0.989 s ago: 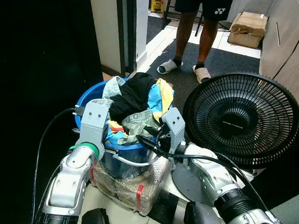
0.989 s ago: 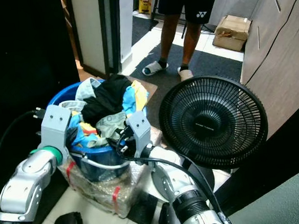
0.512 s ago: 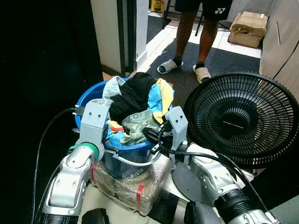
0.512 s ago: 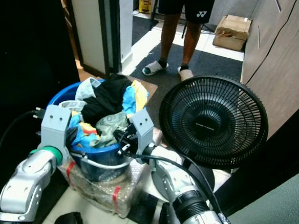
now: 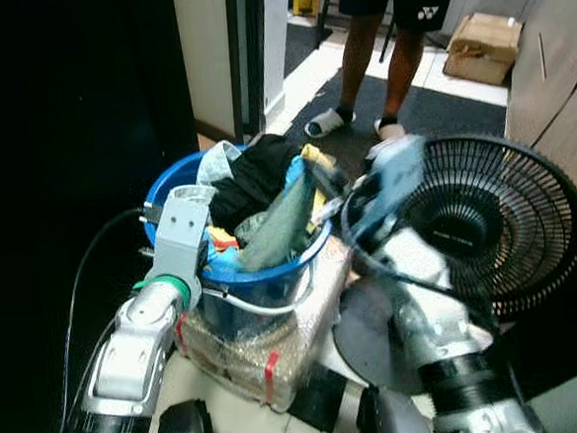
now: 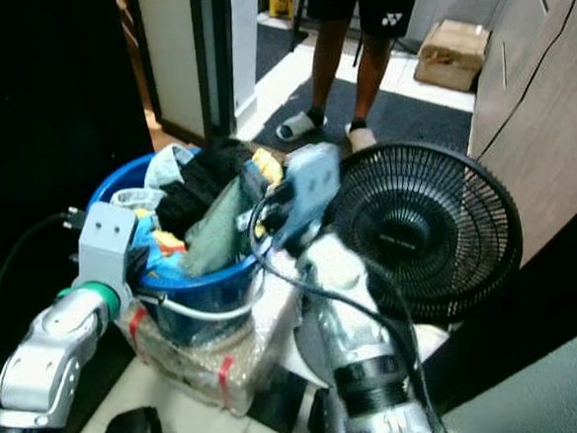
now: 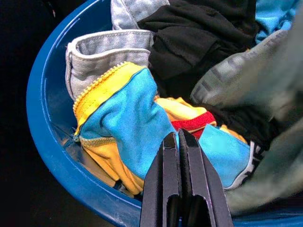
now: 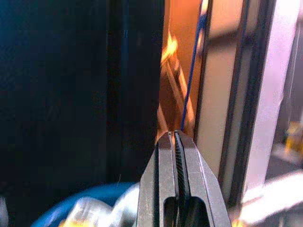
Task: Clothes washing
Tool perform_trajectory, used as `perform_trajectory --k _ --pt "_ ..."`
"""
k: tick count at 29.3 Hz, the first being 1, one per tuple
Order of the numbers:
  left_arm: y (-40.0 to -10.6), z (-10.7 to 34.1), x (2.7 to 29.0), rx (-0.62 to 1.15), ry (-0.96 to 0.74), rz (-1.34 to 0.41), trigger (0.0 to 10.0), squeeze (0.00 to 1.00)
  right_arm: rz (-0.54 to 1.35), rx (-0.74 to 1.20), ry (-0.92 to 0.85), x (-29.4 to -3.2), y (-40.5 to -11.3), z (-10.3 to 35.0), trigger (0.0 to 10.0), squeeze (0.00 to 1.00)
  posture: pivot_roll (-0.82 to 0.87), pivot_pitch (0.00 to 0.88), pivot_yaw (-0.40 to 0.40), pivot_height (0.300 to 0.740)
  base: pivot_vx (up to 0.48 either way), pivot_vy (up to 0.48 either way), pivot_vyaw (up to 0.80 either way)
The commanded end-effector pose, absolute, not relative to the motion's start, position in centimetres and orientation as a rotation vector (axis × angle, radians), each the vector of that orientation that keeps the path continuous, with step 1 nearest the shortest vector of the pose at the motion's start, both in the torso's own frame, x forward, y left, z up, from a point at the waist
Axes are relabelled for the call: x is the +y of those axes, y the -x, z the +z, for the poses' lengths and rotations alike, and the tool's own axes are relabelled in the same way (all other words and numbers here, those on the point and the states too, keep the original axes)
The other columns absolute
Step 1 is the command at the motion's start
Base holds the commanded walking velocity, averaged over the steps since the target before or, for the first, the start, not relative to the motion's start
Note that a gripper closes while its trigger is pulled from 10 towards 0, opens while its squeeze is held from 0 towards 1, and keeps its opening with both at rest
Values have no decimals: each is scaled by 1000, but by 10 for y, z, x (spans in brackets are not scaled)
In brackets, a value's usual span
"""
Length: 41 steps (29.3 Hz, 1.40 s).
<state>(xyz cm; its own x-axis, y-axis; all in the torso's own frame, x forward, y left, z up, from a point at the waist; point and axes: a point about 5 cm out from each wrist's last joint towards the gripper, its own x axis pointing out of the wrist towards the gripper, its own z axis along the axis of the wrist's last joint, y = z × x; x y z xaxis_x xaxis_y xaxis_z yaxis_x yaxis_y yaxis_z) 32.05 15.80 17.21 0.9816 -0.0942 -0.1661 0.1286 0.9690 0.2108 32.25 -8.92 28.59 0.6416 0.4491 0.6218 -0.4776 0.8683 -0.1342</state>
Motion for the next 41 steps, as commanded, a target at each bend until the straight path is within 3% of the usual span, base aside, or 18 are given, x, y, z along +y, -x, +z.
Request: perform_trajectory --k 1,6,10,16,17,19,20,31,41 --pt "-321 171 156 160 -215 -119 10000 0 483 -731 -27 -97 -319 297 10000 0 175 88 -21 526 0 0 0" --pt "-322 171 154 158 -214 -126 10000 0 477 -668 4 -100 -322 284 10000 0 168 85 -19 526 0 0 0" --pt "-322 170 150 157 -216 -140 10000 0 443 -364 53 -102 -338 205 10000 0 169 82 -19 526 0 0 0" --pt "-322 169 150 159 -217 -141 10000 0 413 -238 33 -107 -340 176 10000 0 173 81 -18 526 0 0 0" --pt "-321 169 151 161 -218 -141 10000 0 414 -136 17 -106 -341 156 10000 157 175 80 -17 526 0 0 0" --pt "-321 169 151 162 -219 -142 10000 0 418 -106 18 -104 -341 150 10000 157 175 80 -17 526 0 0 0" --pt "-321 169 151 162 -220 -142 10000 0 420 -86 19 -103 -341 146 10000 1000 179 78 -19 526 0 0 0" --pt "-319 166 153 167 -221 -133 10000 0 479 -217 -80 -105 -339 174 10000 1000 178 80 -27 526 0 0 0" --pt "-321 166 149 167 -217 -141 10000 0 477 -244 -49 -116 -341 184 10000 1000 165 85 -25 526 0 0 0"
